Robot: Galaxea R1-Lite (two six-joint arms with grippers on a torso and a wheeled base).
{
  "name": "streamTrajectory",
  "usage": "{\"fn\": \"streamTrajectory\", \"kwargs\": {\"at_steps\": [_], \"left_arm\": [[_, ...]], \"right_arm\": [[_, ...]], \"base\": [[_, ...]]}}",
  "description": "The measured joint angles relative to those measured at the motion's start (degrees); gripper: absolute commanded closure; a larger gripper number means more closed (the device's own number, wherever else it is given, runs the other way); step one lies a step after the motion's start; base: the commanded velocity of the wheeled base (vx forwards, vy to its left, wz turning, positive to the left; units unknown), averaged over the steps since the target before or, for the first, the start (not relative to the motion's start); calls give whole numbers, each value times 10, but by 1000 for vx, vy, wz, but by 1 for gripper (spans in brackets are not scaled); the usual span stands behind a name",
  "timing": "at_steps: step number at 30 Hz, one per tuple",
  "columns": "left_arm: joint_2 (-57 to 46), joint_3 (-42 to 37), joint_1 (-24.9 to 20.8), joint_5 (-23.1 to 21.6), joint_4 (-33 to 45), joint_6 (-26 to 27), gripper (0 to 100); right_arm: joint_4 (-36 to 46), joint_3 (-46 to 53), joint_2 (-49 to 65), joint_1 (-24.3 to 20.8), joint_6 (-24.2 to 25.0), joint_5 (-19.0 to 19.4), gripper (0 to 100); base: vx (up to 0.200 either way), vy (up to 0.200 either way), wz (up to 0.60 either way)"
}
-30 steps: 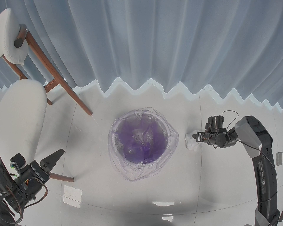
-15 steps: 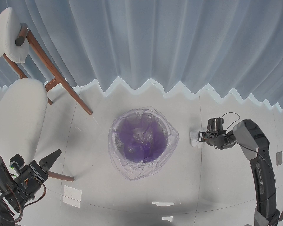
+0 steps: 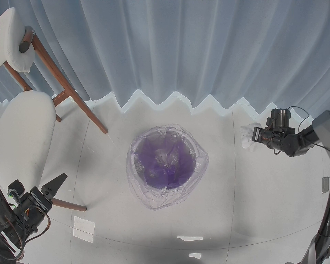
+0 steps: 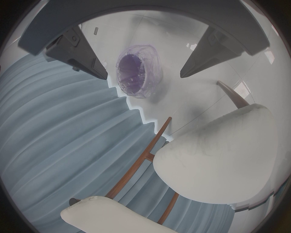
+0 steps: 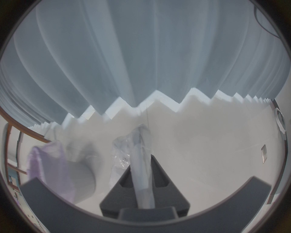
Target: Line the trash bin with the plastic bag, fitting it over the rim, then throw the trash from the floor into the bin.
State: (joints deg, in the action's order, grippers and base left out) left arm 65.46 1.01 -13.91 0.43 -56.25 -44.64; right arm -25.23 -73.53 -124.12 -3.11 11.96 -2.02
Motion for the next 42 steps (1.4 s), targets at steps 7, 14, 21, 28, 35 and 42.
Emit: {"fn": "streamTrajectory", "kwargs": {"at_steps": [7, 14, 21, 28, 35, 42], "left_arm": [[-22, 0, 2, 2, 26, 3, 0], [-46, 0, 3, -2, 56, 33, 0], [-63, 0, 4, -38, 87, 146, 0], [-44, 55, 7, -63, 108, 242, 0], [16, 137, 13, -48, 109, 308, 0], [64, 177, 26, -39, 110, 360, 0]], "right_arm": [[-6, 176, 199, -25, -9, 2, 100], [-11, 374, 390, -71, -21, 8, 100], [-15, 570, 533, -151, -36, 35, 100], [-40, 688, 585, -250, -76, 138, 100], [-162, 682, 508, -265, -88, 170, 100], [-407, 663, 374, -264, -99, 181, 100]], "base": [[0, 0, 0], [0, 0, 0], [0, 0, 0], [0, 0, 0], [0, 0, 0], [0, 0, 0]]}}
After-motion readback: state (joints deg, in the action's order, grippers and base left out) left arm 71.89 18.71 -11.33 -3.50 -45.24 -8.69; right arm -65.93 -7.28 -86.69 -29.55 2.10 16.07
